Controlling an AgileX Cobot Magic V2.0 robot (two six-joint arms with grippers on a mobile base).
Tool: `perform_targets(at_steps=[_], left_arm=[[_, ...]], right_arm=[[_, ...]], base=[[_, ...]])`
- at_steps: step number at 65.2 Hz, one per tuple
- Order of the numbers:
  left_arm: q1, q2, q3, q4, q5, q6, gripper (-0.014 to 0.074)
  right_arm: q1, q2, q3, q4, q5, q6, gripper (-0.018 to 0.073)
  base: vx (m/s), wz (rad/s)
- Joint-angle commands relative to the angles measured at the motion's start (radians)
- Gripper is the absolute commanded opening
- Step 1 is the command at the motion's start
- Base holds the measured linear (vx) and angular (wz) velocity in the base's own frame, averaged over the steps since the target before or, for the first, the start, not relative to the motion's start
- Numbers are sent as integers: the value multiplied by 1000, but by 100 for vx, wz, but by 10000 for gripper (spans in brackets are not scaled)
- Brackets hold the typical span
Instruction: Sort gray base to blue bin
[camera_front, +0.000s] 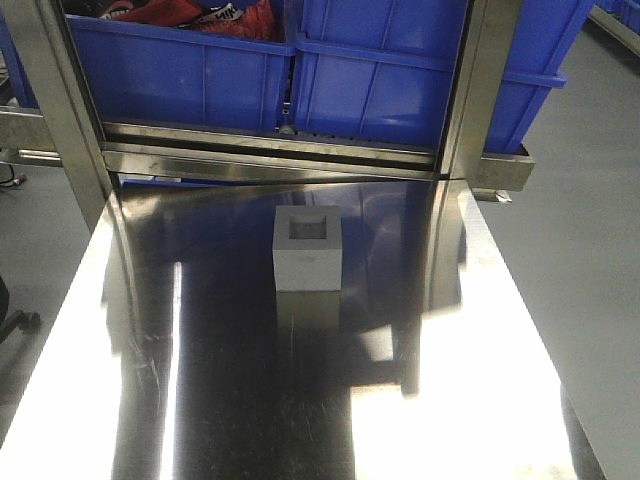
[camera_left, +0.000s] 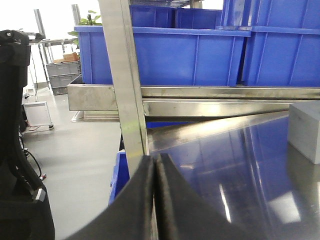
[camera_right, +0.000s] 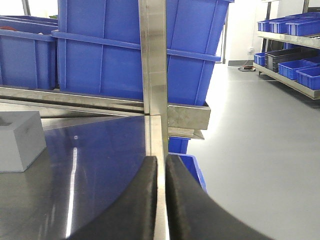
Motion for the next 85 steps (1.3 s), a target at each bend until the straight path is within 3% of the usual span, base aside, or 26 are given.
perform_targets(at_steps=[1,73,85], left_arm=[[1,-10,9,-2,-71,-4,-5],[1,-10,9,-2,-71,-4,-5],[1,-10,7,-3,-133,-5,-5]], right_arm=[[-4,-9,-4,-6,-79,-7,-4],[-4,-9,-4,-6,-79,-7,-4],[-4,-9,-4,-6,-79,-7,-4]], base=[[0,0],[0,0],[0,0]])
